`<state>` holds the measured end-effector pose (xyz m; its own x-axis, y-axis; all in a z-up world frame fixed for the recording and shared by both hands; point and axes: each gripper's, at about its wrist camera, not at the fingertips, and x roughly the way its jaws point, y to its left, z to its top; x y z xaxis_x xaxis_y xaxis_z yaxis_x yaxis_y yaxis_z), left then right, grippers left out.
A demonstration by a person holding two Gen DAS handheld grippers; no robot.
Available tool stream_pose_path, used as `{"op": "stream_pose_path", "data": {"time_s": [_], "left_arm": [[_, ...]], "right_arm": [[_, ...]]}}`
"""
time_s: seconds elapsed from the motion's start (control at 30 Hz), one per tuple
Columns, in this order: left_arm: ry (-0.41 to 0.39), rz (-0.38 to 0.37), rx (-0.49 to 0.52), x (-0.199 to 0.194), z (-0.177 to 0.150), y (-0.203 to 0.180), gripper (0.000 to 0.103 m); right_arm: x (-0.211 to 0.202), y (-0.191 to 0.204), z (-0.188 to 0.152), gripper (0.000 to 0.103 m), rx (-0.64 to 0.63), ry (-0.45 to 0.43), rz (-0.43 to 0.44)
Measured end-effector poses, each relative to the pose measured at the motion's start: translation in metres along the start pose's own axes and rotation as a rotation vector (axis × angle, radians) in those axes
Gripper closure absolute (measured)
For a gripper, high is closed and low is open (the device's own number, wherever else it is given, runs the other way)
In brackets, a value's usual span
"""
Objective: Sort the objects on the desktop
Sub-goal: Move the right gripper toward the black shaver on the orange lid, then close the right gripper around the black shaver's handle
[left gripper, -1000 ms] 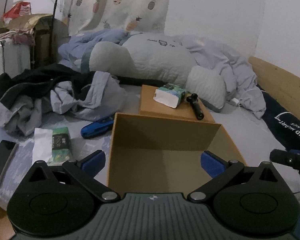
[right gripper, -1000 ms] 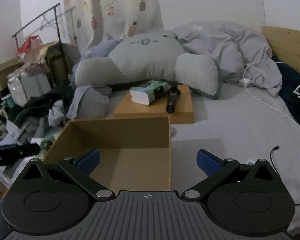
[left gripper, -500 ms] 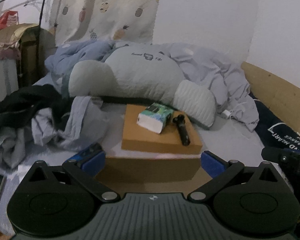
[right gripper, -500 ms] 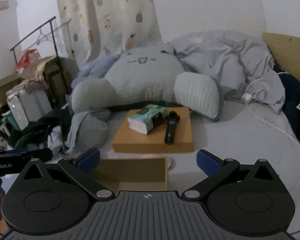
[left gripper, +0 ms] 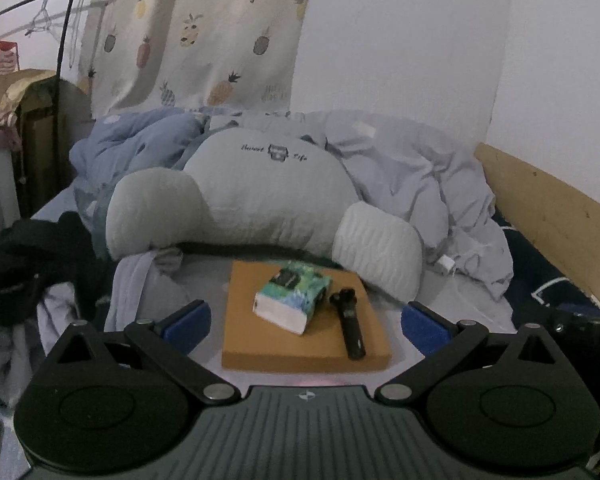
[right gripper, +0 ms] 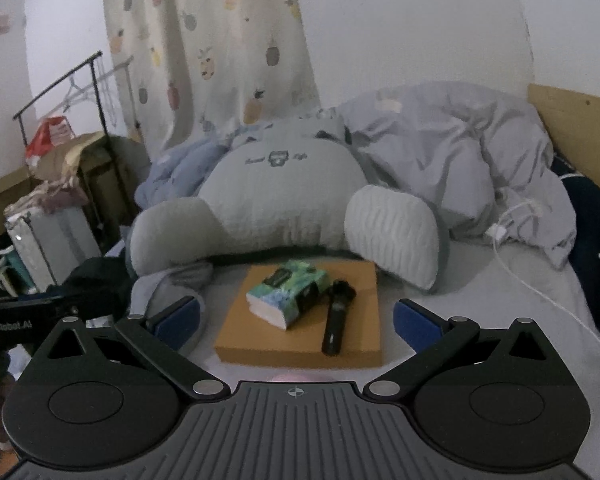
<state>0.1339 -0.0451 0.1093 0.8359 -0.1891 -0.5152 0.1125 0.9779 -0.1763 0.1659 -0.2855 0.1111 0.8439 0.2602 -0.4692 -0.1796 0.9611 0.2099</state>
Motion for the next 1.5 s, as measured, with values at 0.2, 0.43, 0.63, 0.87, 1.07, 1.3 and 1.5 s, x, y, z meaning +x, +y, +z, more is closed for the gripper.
{"op": "stream_pose_path", "data": {"time_s": [0.2, 0.43, 0.63, 0.87, 1.07, 1.3, 1.5], "left_arm": [[-0.010, -0.005, 0.008, 0.027, 0.022, 0.000, 0.000], [-0.013, -0.034, -0.022, 0.054, 0.043, 0.008, 0.000], [-0.006, -0.033, -0.005, 0.084, 0.056, 0.006, 0.000], [0.042, -0.048, -0.004, 0.129, 0.047, 0.007, 0.000], [0.117, -0.045, -0.001, 0.170, 0.029, 0.012, 0.000], [0.169, 0.024, 0.096, 0.213, 0.006, 0.020, 0.000], [0.231, 0.054, 0.088, 0.239, -0.013, 0.041, 0.000]], "right_arm": [[0.039, -0.001, 0.020, 0.000, -0.004, 0.028, -0.001], [0.080, -0.009, 0.040, 0.000, 0.028, 0.045, 0.027], [0.120, -0.017, 0.047, 0.000, 0.028, 0.060, 0.014], [0.181, -0.029, 0.038, 0.000, 0.009, 0.110, -0.042], [0.232, -0.038, 0.018, 0.000, 0.011, 0.176, -0.076], [0.285, -0.045, -0.007, 0.000, -0.013, 0.235, -0.071], [0.331, -0.048, -0.028, 0.000, -0.003, 0.294, -0.082]]}}
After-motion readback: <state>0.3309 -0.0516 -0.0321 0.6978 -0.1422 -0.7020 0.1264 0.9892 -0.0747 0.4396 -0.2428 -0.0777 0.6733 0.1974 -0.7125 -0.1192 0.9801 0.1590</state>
